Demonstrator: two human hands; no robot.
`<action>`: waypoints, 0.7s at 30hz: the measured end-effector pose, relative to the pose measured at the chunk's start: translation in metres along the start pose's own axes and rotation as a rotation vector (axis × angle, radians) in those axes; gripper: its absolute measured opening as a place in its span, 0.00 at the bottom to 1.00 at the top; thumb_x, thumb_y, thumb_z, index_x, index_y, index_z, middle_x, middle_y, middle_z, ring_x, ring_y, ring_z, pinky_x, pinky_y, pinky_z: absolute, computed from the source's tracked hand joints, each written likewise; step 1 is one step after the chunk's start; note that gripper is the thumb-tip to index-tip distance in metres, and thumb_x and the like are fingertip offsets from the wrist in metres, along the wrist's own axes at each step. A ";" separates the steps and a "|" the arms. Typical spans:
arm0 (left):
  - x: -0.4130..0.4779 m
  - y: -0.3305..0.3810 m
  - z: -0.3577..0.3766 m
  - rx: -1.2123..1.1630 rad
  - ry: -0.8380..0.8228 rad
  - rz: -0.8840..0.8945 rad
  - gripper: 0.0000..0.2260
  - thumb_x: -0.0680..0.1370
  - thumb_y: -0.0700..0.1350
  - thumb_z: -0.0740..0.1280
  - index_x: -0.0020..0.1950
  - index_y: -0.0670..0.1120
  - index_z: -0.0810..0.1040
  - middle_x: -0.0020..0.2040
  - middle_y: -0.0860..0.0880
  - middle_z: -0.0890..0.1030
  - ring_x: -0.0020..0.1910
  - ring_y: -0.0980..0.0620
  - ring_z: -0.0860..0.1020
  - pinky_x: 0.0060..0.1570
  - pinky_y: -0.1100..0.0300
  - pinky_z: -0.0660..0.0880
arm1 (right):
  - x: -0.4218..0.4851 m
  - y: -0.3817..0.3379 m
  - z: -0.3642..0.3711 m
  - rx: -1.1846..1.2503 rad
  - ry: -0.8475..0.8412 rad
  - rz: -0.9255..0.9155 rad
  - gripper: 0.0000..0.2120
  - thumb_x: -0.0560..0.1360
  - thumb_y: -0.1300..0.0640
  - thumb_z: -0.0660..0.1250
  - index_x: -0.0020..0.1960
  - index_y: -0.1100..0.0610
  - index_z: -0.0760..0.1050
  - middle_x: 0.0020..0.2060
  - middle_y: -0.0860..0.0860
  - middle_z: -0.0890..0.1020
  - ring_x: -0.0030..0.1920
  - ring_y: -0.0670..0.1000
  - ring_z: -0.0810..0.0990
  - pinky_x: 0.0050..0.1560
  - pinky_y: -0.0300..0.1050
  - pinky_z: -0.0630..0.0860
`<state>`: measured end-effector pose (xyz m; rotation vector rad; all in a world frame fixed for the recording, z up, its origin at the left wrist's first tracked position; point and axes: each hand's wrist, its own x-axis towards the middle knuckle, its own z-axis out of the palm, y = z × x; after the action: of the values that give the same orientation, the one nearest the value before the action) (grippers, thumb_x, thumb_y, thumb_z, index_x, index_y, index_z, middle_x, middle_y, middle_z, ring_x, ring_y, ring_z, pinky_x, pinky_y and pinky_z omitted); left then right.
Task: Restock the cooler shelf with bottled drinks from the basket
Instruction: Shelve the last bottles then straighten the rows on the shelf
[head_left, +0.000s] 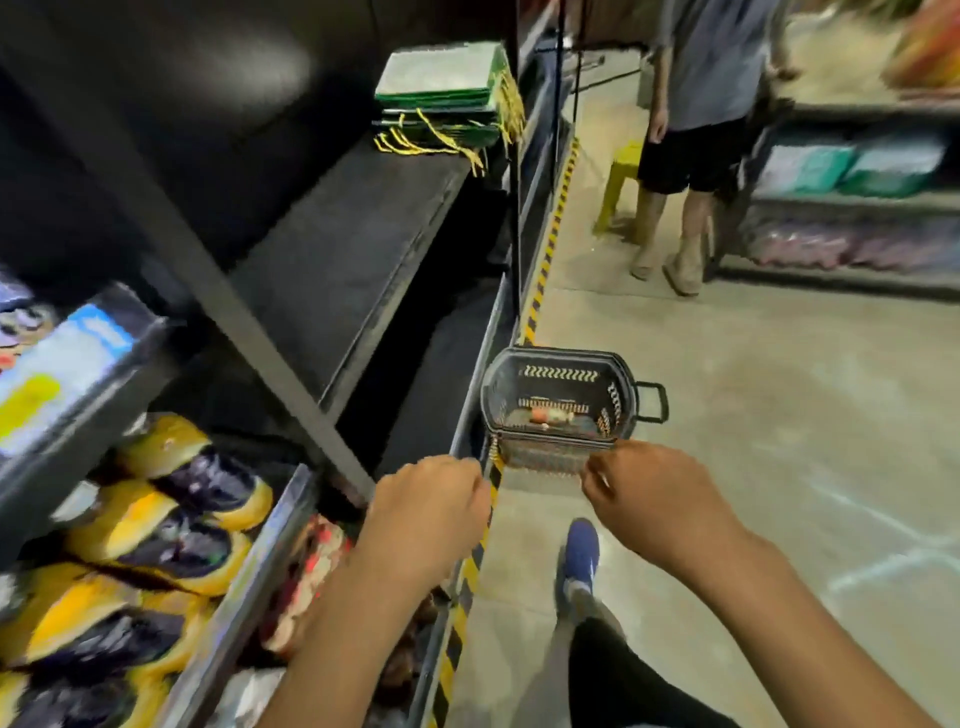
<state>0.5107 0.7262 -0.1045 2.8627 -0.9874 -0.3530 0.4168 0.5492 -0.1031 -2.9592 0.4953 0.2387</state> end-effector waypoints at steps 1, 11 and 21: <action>0.026 0.007 0.005 0.009 -0.033 0.009 0.14 0.83 0.53 0.54 0.42 0.49 0.71 0.41 0.52 0.74 0.45 0.46 0.77 0.47 0.52 0.74 | 0.016 0.015 0.005 0.008 -0.016 0.042 0.17 0.82 0.49 0.53 0.49 0.52 0.79 0.49 0.52 0.83 0.50 0.56 0.82 0.47 0.47 0.76; 0.310 0.045 0.067 -0.053 -0.252 -0.036 0.13 0.82 0.51 0.55 0.42 0.48 0.70 0.49 0.47 0.80 0.49 0.42 0.79 0.47 0.52 0.72 | 0.251 0.155 0.032 0.093 -0.163 0.192 0.17 0.81 0.46 0.55 0.47 0.53 0.79 0.47 0.52 0.83 0.49 0.56 0.81 0.47 0.47 0.77; 0.532 0.047 0.134 -0.137 -0.365 -0.050 0.11 0.82 0.51 0.56 0.50 0.49 0.76 0.51 0.50 0.81 0.48 0.48 0.78 0.44 0.56 0.71 | 0.465 0.250 0.088 0.189 -0.379 0.226 0.15 0.81 0.46 0.57 0.51 0.54 0.79 0.50 0.54 0.84 0.51 0.57 0.82 0.48 0.48 0.77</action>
<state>0.8554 0.3589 -0.3263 2.7564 -0.8982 -0.9350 0.7560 0.1836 -0.2971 -2.5844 0.7481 0.7157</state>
